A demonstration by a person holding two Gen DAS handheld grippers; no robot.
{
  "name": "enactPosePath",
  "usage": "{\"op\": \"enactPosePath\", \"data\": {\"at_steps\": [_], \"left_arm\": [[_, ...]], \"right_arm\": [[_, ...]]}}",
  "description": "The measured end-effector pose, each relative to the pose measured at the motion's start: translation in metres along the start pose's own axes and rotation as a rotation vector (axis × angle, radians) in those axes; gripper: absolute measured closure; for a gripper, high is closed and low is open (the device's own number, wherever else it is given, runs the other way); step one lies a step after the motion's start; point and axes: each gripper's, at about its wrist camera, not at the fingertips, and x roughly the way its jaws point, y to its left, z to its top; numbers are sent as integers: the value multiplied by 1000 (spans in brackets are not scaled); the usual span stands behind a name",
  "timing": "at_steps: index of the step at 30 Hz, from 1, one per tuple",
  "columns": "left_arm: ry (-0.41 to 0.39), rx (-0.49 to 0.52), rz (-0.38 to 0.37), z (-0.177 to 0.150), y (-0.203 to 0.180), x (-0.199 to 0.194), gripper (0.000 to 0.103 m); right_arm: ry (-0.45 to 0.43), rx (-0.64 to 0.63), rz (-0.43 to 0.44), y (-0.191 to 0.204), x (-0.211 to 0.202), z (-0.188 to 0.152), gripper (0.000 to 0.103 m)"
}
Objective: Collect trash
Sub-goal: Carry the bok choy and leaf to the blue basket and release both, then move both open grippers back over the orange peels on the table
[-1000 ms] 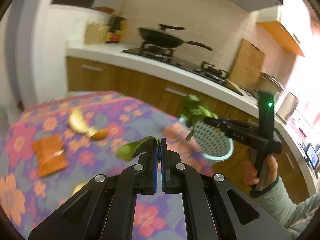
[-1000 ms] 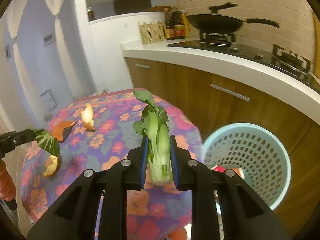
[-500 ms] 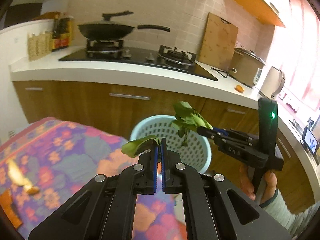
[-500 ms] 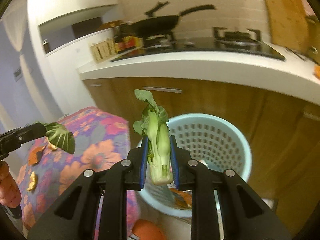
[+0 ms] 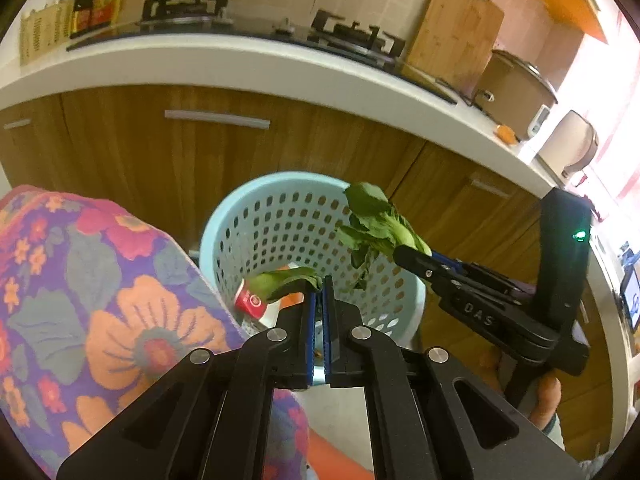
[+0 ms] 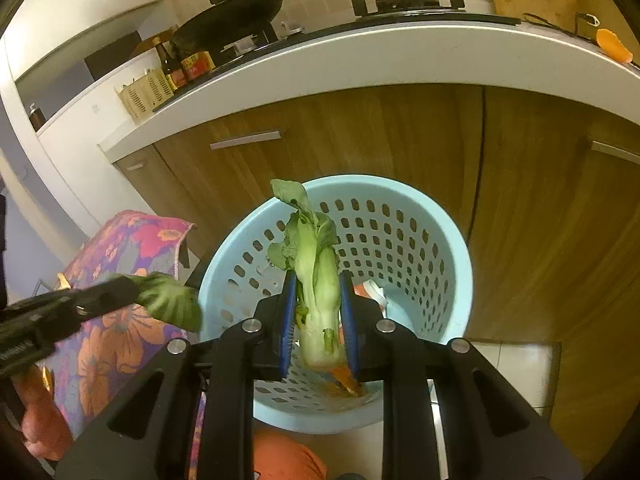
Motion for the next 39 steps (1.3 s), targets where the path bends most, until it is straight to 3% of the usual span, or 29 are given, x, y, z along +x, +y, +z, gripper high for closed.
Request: {"op": "enactPosePath", "data": {"at_steps": [5,7,8,9,14,26,32,34,36,39], "left_arm": [[3,28,39,5,-4,11,98],[2,42,53,8,-5,13,85],[0,45,60,9,-5,13,72],[-3,48,67,10,-6,12,66],[-25,50,74,3,-1,-3,66],[-116,2,91,-17,16,-66,63],[-207,-33,126,-34,33,-114,59],[-231,-50,138,-40,40,-128,56],[-266,-80,159,-50,50,-146,46],[-308,-129,200,-65,67,-171,43]], "right_arm": [[24,4,5,3,8,1,84],[29,16,9,2,9,1,82],[29,23,9,1,9,1,81],[28,29,10,0,8,2,78],[-5,40,6,-1,-3,6,56],[-49,-71,77,58,-25,14,56],[-52,-153,116,99,-32,10,56],[-54,-191,132,118,-34,8,56],[-55,-226,145,135,-37,6,56],[-49,-284,175,165,-37,1,56]]}}
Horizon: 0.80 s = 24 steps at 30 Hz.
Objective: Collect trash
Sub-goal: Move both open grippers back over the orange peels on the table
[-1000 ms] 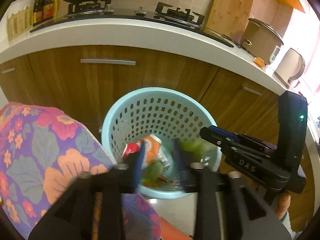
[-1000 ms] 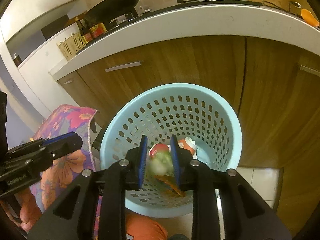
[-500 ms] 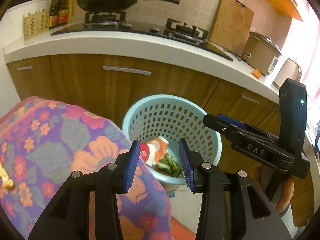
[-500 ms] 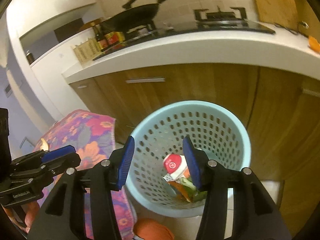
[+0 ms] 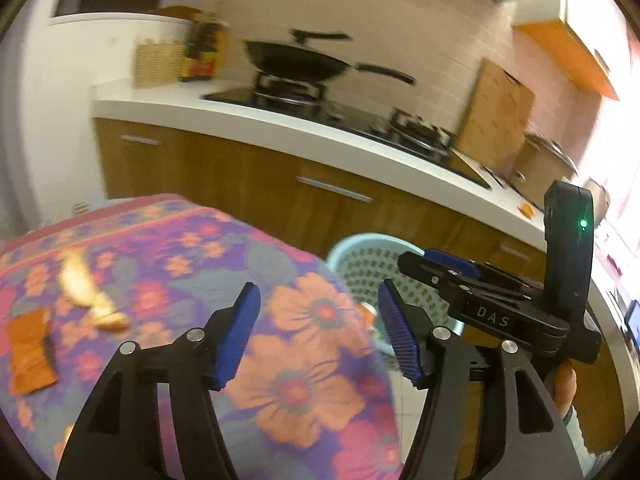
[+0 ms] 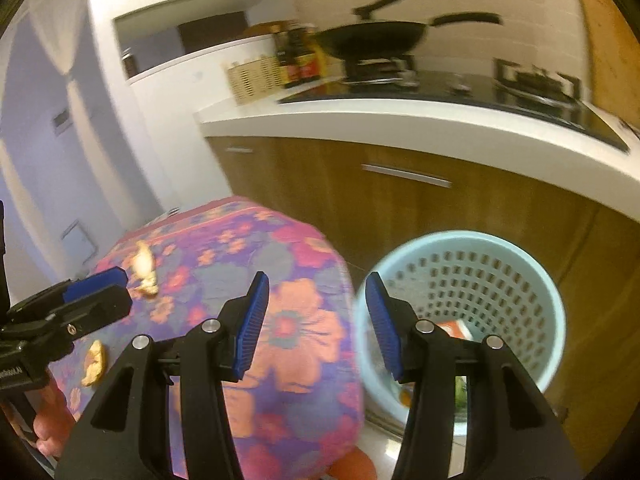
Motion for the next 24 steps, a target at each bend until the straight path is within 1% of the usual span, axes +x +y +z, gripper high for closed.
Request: {"op": "enactPosePath", "data": {"at_steps": [3,5,8,11,15,17,19,24], "left_arm": [[-30,-43,62,-8,26,-23,43],[-46,-89,122,-17,50,-40,43],[-63,-154,186,-28,80,-63,43],[-88,-214,272,-45,111,-92,43],[-88,-267,335,-63,140,-116,43],[-72,-290,353,-72,151,-121,43],[-50,-303,350,-80,157,-121,43],[24,-285,346,-94,158,-101,43]], "right_arm": [[14,-50,32,28,7,2,56],[28,-91,52,46,12,2,56],[43,-158,76,76,21,2,56],[52,-212,105,102,29,4,56],[73,-268,145,133,44,6,56],[97,-283,174,147,55,6,56],[125,-299,200,164,67,7,56],[183,-338,245,194,94,7,56]]}}
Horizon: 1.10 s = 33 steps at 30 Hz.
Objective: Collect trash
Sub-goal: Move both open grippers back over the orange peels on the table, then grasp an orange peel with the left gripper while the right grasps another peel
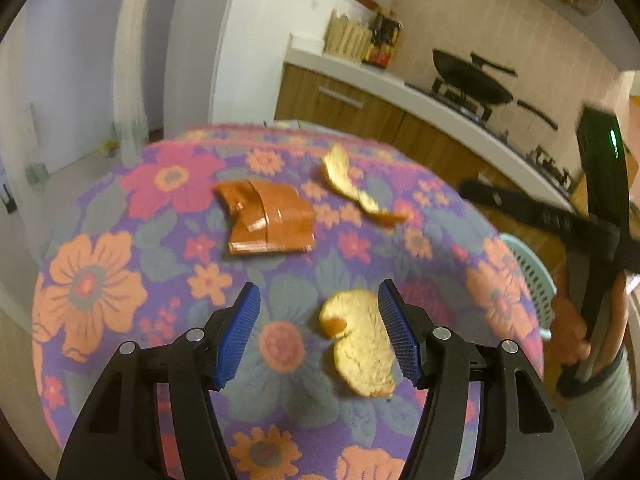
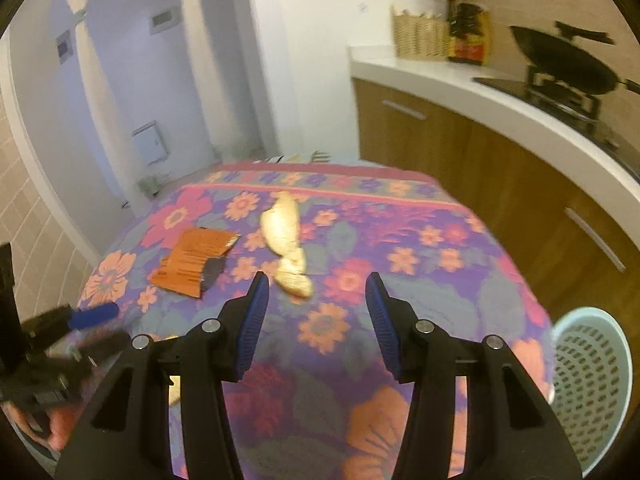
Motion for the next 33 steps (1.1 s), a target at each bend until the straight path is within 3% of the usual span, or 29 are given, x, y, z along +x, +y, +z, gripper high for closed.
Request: {"op": "enactPosePath", "data": {"at_steps": [8,16,19,21,25,26,31,33], "left_arm": [[114,101,92,-15,-15,37,44],[133,194,145,-28,-35,35,48],[131,208,121,-29,-38,33,59],[124,233,104,-31,-43,32,75],[107,286,114,-35,-54,31,85],[104,282,113,-35,-53,30,94],[109,237,55,-31,-43,29,96],[110,228,41,-30,-41,28,97]], "right_arm": [[75,16,26,3,38,4,56],[129,-6,25,1,79,31,56],[140,-24,21,9,99,39,56],[155,-28,30,13,112,43,56],[172,-24,36,18,135,49,56],[176,-22,35,18,139,51,56],[191,-34,29,23,161,57,58],[199,-64,31,28,162,57,70]]}}
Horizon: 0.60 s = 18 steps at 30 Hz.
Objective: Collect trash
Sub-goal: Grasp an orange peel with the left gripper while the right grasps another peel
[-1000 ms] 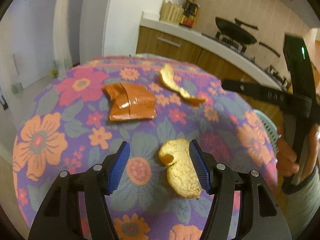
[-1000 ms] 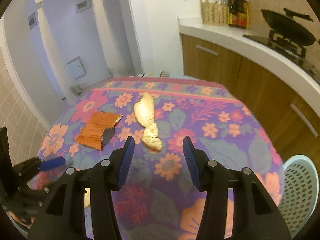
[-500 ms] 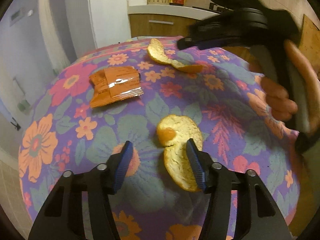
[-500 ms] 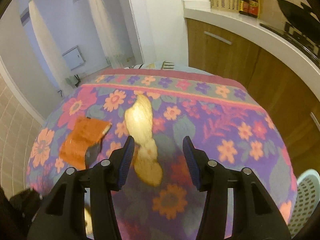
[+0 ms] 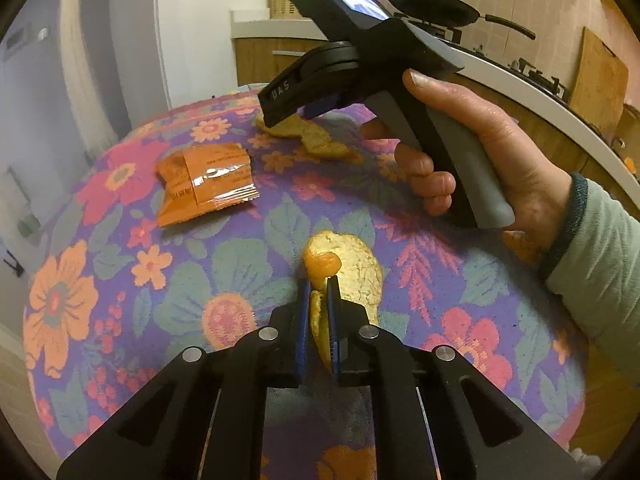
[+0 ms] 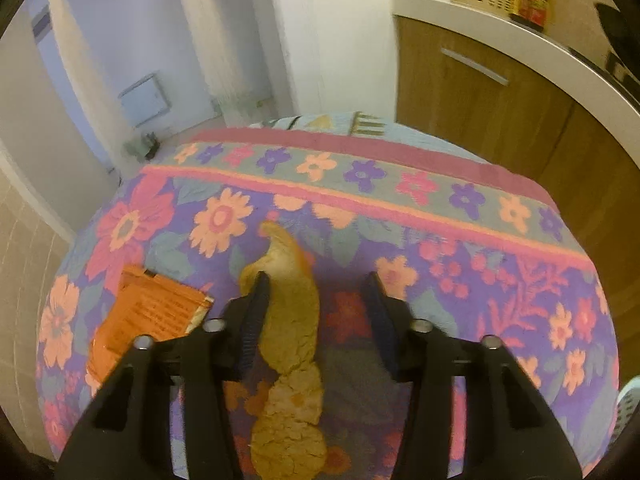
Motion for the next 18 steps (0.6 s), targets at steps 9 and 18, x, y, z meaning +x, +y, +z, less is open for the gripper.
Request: {"op": "enactPosePath", "data": {"at_steps": [9,18], "left_arm": [[-19,-15,-6,0,2,-4,99],[-78,-73,-119,4,-5,-24,99]], "right_arm": [[-85,59,140,-10,-32,-17,101],[-236,77,51,-29,-112,-62,101]]}}
